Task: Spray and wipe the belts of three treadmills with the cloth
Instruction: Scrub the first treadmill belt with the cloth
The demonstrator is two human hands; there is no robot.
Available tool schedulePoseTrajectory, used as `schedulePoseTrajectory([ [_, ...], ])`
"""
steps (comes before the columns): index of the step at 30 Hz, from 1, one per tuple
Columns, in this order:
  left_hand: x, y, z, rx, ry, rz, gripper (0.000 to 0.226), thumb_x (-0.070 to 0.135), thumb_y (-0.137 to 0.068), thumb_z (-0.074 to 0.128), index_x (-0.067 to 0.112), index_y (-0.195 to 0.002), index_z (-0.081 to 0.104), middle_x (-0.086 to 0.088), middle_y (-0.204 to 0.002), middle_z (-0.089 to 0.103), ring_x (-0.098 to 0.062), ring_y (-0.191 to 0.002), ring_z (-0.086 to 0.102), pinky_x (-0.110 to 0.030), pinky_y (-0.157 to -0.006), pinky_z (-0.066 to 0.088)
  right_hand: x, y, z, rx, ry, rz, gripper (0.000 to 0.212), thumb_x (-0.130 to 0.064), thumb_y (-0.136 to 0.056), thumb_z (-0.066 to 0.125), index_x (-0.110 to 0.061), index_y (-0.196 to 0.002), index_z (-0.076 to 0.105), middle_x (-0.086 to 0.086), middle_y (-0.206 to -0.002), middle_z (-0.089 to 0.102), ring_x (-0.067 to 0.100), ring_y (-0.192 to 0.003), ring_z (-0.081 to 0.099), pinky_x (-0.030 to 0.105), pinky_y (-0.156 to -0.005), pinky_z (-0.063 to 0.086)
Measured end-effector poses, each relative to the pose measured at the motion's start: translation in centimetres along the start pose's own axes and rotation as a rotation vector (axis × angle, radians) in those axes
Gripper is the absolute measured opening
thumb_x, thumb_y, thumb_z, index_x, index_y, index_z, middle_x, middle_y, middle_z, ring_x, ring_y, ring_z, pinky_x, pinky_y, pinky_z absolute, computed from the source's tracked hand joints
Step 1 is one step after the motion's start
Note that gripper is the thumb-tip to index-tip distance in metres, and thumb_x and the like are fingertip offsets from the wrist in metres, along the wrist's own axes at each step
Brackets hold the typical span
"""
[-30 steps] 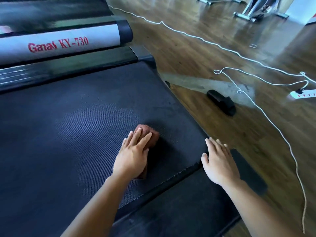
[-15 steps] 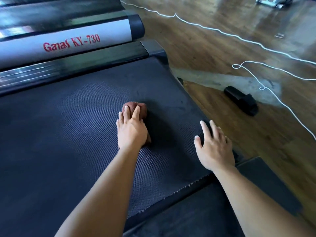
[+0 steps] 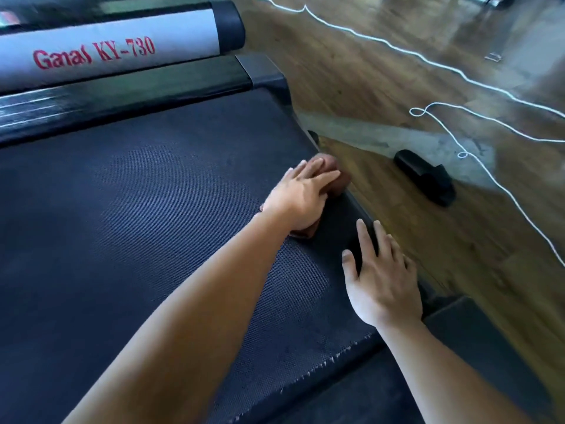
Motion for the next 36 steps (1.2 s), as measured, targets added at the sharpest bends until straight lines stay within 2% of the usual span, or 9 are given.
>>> schedulePoseTrajectory([
  [4,0.4,4.5,0.6,-0.03,0.024,0.117,0.054,0.028,-0.1,0.052,0.038,-0.151,0.038,0.002,-0.165,0.02,-0.027,-0.153,0.015,-0.041,-0.124,0.012,0.2,0.0,0.0,0.002,0.003,0.012,0.069,-0.058,-0.096,0.019,-0.024,-0.156,0.024,0.003,-0.161,0.027,0.027,-0.142,0.037,0.048,-0.106,0.037],
  [7,-3.2,8.2,-0.7,0.029,0.04,-0.007,0.054,0.028,-0.099,0.053,0.04,-0.15,0.039,0.003,-0.165,0.021,-0.025,-0.153,0.015,-0.038,-0.124,0.008,0.0,0.0,-0.2,0.009,0.005,0.014,0.072,-0.06,-0.093,0.017,-0.024,-0.155,0.026,0.004,-0.16,0.029,0.028,-0.14,0.039,0.048,-0.105,0.039],
  [12,-11.5,10.5,-4.6,0.175,-0.001,-0.294,0.055,0.024,-0.098,0.056,0.033,-0.15,0.042,-0.005,-0.164,0.025,-0.034,-0.149,0.024,-0.041,-0.122,0.015,0.0,-0.1,-0.2,0.012,0.003,0.006,0.072,-0.06,-0.094,0.018,-0.022,-0.155,0.027,0.006,-0.159,0.033,0.03,-0.138,0.043,0.049,-0.104,0.041],
  [16,-16.0,7.0,-7.0,0.239,-0.042,-0.468,0.055,0.025,-0.099,0.051,0.029,-0.152,0.037,-0.01,-0.164,0.022,-0.035,-0.148,0.023,-0.042,-0.122,0.017,-0.1,0.0,-0.3,0.004,0.003,0.0,0.072,-0.06,-0.095,0.019,-0.021,-0.155,0.028,0.007,-0.158,0.034,0.031,-0.137,0.044,0.049,-0.104,0.042],
  [20,-16.7,1.1,-7.1,0.21,-0.034,-0.5,0.056,0.03,-0.1,0.045,0.032,-0.155,0.032,-0.009,-0.166,0.016,-0.035,-0.151,0.017,-0.04,-0.124,0.013,-0.1,-0.1,-0.3,-0.013,0.006,0.009,0.072,-0.061,-0.095,0.017,-0.023,-0.156,0.025,0.005,-0.16,0.031,0.029,-0.14,0.041,0.048,-0.106,0.041],
  [23,-14.2,-3.0,-6.3,0.156,-0.023,-0.428,0.057,0.03,-0.101,0.044,0.035,-0.155,0.029,-0.006,-0.167,0.012,-0.035,-0.152,0.014,-0.04,-0.124,0.012,0.0,-0.2,-0.2,-0.02,0.004,0.017,0.073,-0.061,-0.094,0.015,-0.024,-0.156,0.023,0.004,-0.161,0.028,0.028,-0.141,0.038,0.048,-0.107,0.039],
  [26,-9.8,-4.9,-4.5,0.073,-0.012,-0.258,0.055,0.03,-0.101,0.045,0.039,-0.154,0.03,0.001,-0.167,0.011,-0.031,-0.152,0.012,-0.039,-0.122,0.011,0.0,-0.2,-0.2,-0.025,0.013,0.01,0.073,-0.062,-0.094,0.011,-0.026,-0.157,0.018,0.002,-0.163,0.024,0.025,-0.144,0.034,0.046,-0.109,0.036],
  [32,-3.1,1.2,-0.7,-0.059,0.023,0.192,0.054,0.029,-0.099,0.052,0.037,-0.151,0.038,-0.001,-0.165,0.022,-0.03,-0.151,0.019,-0.045,-0.124,0.013,0.1,0.0,-0.2,-0.019,0.004,0.01,0.071,-0.06,-0.095,0.016,-0.025,-0.157,0.021,0.002,-0.162,0.027,0.026,-0.142,0.037,0.046,-0.107,0.039],
  [36,-6.2,5.2,-1.5,0.003,0.023,0.091,0.053,0.031,-0.098,0.051,0.037,-0.149,0.04,-0.001,-0.164,0.024,-0.03,-0.151,0.022,-0.046,-0.124,0.015,0.0,-0.1,-0.4,-0.008,-0.008,0.007,0.071,-0.059,-0.095,0.02,-0.024,-0.156,0.025,0.004,-0.16,0.03,0.028,-0.139,0.041,0.047,-0.104,0.042],
])
Point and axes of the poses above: each hand's wrist, its own y-axis away from the middle knuckle, its own z-axis out of the palm, x = y × z, the point moved 6 cm from there along -y, towards the middle knuckle
